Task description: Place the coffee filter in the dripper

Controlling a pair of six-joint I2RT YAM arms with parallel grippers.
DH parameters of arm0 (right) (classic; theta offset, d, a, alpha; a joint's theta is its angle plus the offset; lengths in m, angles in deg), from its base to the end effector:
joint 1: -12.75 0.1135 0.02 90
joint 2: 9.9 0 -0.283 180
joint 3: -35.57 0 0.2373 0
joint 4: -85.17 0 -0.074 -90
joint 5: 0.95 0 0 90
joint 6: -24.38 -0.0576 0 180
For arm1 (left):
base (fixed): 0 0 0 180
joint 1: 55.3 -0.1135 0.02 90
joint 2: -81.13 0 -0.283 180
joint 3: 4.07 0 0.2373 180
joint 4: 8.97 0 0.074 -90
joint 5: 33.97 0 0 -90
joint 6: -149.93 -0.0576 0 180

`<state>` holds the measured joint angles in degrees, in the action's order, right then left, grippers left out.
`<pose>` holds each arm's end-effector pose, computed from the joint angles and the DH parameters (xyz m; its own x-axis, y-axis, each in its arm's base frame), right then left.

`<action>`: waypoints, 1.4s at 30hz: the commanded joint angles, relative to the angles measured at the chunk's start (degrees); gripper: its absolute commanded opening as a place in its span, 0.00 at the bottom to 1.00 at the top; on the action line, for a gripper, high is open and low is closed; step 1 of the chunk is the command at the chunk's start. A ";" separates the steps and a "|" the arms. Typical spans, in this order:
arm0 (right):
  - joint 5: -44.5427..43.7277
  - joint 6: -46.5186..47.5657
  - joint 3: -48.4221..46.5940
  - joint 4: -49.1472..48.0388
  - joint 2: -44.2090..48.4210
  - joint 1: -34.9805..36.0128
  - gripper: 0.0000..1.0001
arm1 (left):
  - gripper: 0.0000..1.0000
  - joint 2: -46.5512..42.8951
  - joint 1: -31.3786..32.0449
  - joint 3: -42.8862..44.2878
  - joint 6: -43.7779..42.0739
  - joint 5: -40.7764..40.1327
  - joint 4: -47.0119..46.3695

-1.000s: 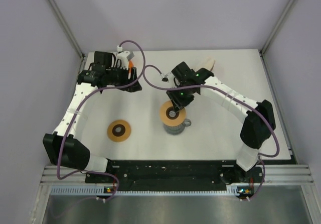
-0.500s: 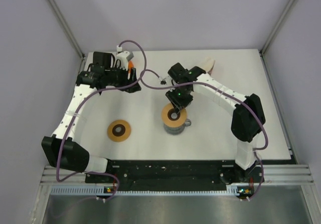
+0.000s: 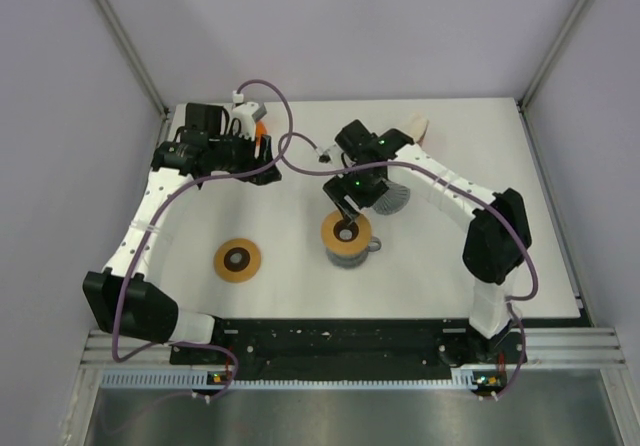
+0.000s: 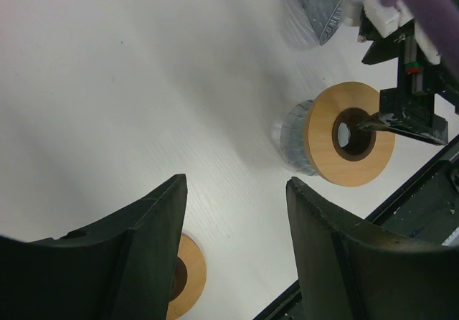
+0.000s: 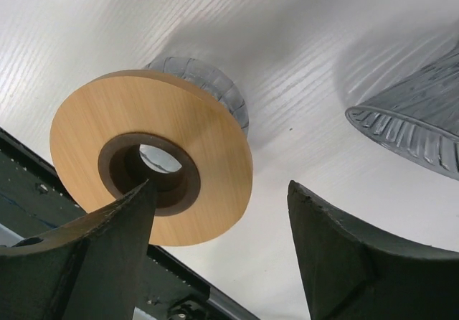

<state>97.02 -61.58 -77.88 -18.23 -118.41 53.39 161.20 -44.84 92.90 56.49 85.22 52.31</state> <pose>0.2888 0.2584 0.2779 -0.6707 -0.6676 -0.3231 -0.7272 0.6777 0.1091 0.2772 -0.0797 0.3743 -0.6565 0.1745 -0.7339 0.5416 0.7862 -0.2976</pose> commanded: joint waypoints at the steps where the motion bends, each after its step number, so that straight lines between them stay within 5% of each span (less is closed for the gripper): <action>1: -4.35 -0.78 0.00 -4.54 7.68 -1.61 0.74 | 0.63 -1.76 0.00 0.65 -1.13 0.69 -1.28; 10: -10.97 1.41 23.02 -30.82 22.01 -11.62 0.87 | 0.63 -3.17 0.00 -0.32 -1.74 -0.54 -1.46; 13: -5.17 -5.76 23.22 -31.45 21.32 -17.51 0.88 | 0.63 -3.52 0.00 -0.67 -2.01 -0.80 -1.54; 21: -4.73 -14.39 27.17 -40.41 20.01 -19.55 0.88 | 0.63 -4.48 0.00 -1.20 -2.53 -1.24 -1.90; 28: -1.72 -25.12 34.28 -51.48 14.12 -18.94 0.69 | 0.63 -5.01 0.00 -1.38 -2.97 -0.54 -2.07; 37: -7.70 -25.13 34.47 -55.53 8.41 -15.24 0.59 | 0.63 -4.93 0.00 -0.67 -2.97 0.69 -1.63; 42: -6.22 -22.76 33.59 -55.80 5.77 -15.42 0.33 | 0.63 -5.45 0.00 -1.02 -3.41 0.34 -1.54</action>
<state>91.14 -85.47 -42.47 -70.79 -110.71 37.85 158.42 -44.84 91.50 53.93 84.74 52.27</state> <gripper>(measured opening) 0.418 0.633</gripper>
